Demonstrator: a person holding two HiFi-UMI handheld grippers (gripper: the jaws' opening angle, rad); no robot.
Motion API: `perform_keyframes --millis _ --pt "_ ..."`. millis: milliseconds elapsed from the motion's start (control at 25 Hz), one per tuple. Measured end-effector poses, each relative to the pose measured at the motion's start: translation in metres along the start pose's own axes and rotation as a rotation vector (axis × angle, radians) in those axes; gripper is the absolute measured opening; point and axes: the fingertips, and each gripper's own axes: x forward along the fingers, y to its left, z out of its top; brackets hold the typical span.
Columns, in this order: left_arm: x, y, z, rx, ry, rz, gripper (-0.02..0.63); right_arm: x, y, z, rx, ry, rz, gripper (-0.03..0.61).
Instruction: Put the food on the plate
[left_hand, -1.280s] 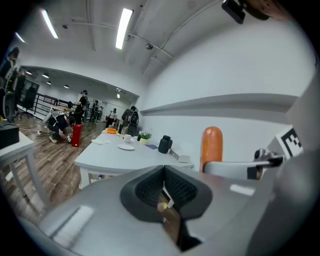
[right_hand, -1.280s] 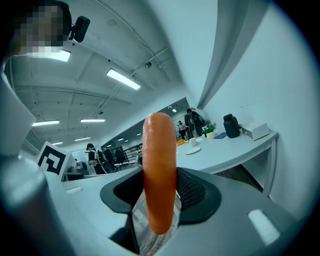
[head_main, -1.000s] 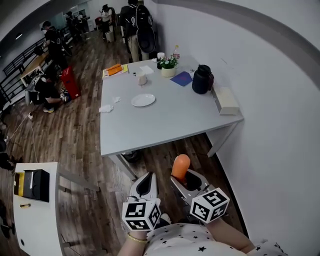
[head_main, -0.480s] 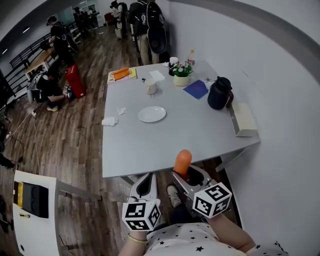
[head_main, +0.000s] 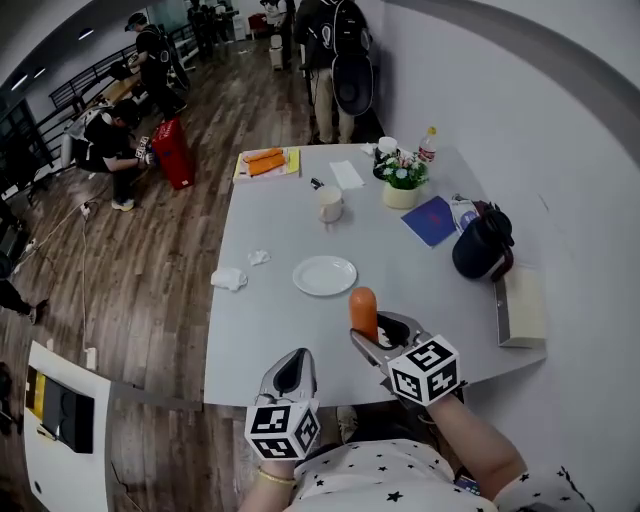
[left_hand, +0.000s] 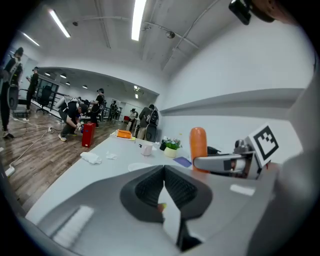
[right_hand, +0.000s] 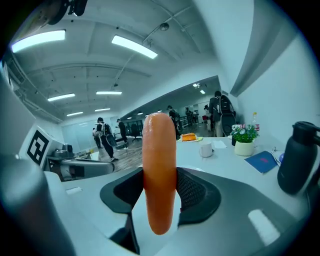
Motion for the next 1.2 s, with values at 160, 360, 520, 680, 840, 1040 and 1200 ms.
perform_keyframes --millis 160,360,520,680,840,1040,1200 --pt "0.038 0.013 0.006 -0.014 0.002 0.038 0.008 0.048 -0.036 0.002 -0.106 0.112 0.062 0.202" --pt "0.071 0.022 0.010 0.004 0.015 0.069 0.008 0.110 -0.063 0.001 -0.296 0.270 0.158 0.202" --pt "0.085 0.027 0.007 -0.008 0.040 0.091 0.008 0.158 -0.078 -0.015 -0.490 0.423 0.245 0.202" --pt "0.094 0.029 0.002 -0.019 0.070 0.106 0.008 0.198 -0.094 -0.041 -0.651 0.599 0.294 0.202" --pt "0.099 0.030 -0.003 -0.034 0.092 0.123 0.008 0.223 -0.102 -0.058 -0.738 0.740 0.317 0.202" --pt "0.107 0.034 -0.005 -0.051 0.099 0.139 0.008 0.243 -0.111 -0.070 -0.812 0.864 0.355 0.202" --pt "0.108 0.040 -0.004 -0.063 0.099 0.158 0.008 0.248 -0.112 -0.080 -0.849 0.930 0.397 0.202"
